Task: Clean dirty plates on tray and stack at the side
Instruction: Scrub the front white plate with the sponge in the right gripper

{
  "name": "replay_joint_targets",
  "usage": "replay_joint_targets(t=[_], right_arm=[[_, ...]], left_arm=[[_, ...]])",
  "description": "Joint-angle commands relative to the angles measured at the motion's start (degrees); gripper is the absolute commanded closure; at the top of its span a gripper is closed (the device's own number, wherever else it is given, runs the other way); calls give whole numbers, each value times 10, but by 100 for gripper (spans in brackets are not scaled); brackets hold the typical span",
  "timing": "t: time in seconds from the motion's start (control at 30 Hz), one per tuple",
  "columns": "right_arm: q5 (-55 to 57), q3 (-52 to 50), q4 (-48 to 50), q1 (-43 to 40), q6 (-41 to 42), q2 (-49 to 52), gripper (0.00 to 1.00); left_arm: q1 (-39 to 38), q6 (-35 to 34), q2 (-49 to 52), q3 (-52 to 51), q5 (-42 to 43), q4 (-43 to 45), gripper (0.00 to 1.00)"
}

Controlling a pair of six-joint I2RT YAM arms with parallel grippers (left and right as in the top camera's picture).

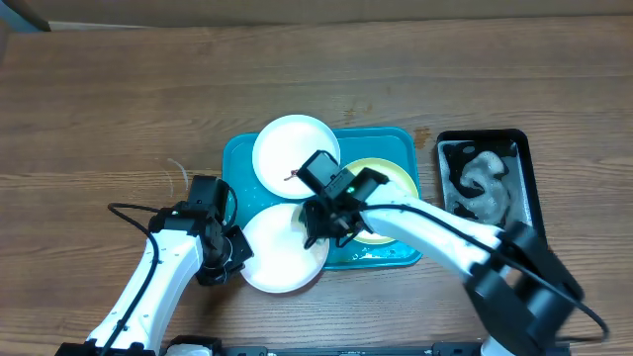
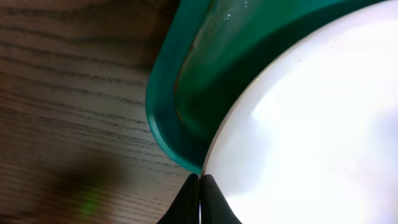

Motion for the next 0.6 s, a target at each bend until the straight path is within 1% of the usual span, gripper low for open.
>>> replay_joint_targets(t=[0.0,0.1,0.23,0.43,0.57], right_arm=[[59,23,-2,-15,-29,-95,96],[60,25,-12,-31,-29,-141,96],[60,25,-50,-72,-29,-184,96],[66,25,-125,-136,-36,-201,96],[127,25,-186,-187,-36,-201,96]], left_arm=[[-3,1,5,8,-22,-5,96],[-3,1,4,9,-22,-5,96],[-3,1,4,10,-22,-4,96],[-3,1,4,10,-4,-2,96],[-3,20,4,10,39,3,96]])
